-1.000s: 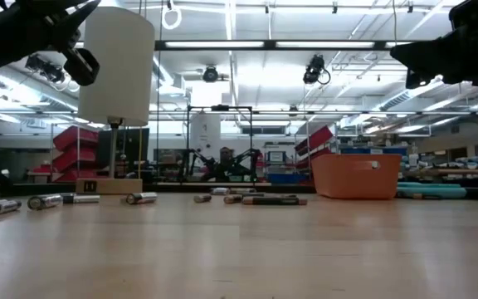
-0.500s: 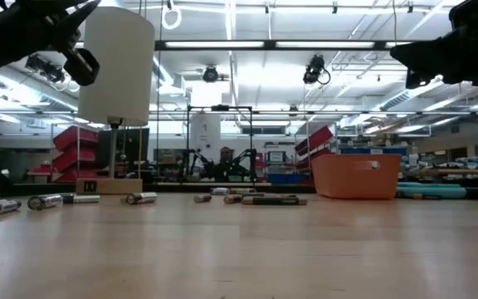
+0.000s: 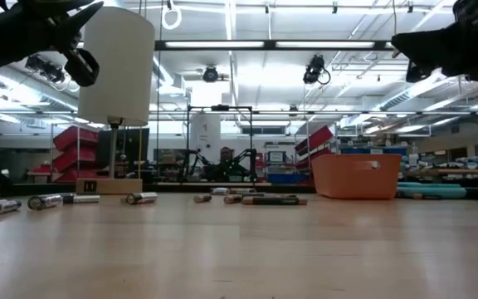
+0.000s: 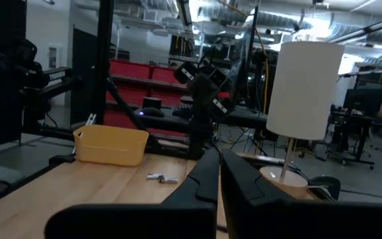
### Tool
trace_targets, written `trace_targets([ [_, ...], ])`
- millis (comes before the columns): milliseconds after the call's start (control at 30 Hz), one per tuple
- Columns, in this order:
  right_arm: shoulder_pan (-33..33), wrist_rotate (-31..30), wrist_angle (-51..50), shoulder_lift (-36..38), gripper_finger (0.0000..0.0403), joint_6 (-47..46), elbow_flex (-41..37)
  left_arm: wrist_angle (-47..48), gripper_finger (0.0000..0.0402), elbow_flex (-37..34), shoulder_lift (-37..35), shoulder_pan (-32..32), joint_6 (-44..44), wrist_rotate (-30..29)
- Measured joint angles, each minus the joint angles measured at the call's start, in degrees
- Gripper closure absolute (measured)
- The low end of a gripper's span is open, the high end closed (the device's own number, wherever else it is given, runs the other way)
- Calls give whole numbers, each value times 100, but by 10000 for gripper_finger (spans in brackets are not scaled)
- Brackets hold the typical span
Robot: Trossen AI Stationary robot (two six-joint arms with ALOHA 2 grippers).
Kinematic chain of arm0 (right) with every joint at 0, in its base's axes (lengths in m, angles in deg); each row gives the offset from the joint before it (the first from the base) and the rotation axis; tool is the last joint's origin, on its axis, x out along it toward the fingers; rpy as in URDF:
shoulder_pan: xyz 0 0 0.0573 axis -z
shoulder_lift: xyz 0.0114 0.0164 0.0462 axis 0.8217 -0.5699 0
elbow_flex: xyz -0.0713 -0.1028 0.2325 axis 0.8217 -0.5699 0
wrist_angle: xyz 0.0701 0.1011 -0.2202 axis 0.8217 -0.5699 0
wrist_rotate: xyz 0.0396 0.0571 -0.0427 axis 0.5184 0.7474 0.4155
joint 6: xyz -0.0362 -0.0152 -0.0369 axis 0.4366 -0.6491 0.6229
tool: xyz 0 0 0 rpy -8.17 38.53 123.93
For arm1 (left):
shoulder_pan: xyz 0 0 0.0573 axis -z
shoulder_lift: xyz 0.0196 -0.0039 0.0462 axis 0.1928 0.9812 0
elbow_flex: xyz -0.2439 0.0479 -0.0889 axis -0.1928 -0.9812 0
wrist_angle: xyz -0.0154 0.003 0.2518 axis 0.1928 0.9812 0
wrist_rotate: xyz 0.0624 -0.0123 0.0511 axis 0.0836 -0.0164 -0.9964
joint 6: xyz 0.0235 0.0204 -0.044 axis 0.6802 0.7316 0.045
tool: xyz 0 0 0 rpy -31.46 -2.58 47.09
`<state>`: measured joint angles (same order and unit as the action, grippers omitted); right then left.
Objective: Sort batteries
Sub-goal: Put the black battery into the orange bin
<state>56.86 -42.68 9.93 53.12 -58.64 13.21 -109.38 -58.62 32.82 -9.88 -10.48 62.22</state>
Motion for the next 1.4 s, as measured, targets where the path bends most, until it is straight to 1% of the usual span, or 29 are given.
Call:
trace_targets([
  [33, 0, 0, 81, -2, 396, 0, -2, -4, 371, 0, 0, 0, 3, -30],
  [167, 0, 2, 461, -1, 396, -155, 0, -79, 371, 0, 0, -1, 67, -473],
  [267, 0, 1, 721, 1, 396, -452, -1, -159, 371, 0, 0, -2, 722, -560],
  [433, 0, 2, 1073, 1, 396, -295, 0, -185, 371, 0, 0, -2, 1933, -559],
  [600, 0, 0, 1211, 1, 396, -448, -1, -193, 371, 14, 6, -2, 2658, -581],
  [767, 2, -11, 1778, 3, 396, -187, 41, -65, 371, 163, 447, -2, 2879, -648],
  [933, 2, -94, 1711, -67, 396, 52, 424, -34, 371, 435, 1221, -2, 3192, -817],
  [1067, 2, -240, 1333, -420, 396, 164, 863, -28, 371, 751, 1772, 0, 3447, -814],
  [1133, 2, -450, 1144, -694, 396, 176, 1122, 77, 371, 927, 1997, 0, 3580, -814],
  [1267, 2, -896, 693, -1351, 396, 207, 1677, 948, 371, 1350, 2279, 0, 3750, -927],
  [1400, 2, -1191, 203, -2029, 396, 243, 2301, 1864, 371, 1738, 2374, 0, 3765, -1164],
])
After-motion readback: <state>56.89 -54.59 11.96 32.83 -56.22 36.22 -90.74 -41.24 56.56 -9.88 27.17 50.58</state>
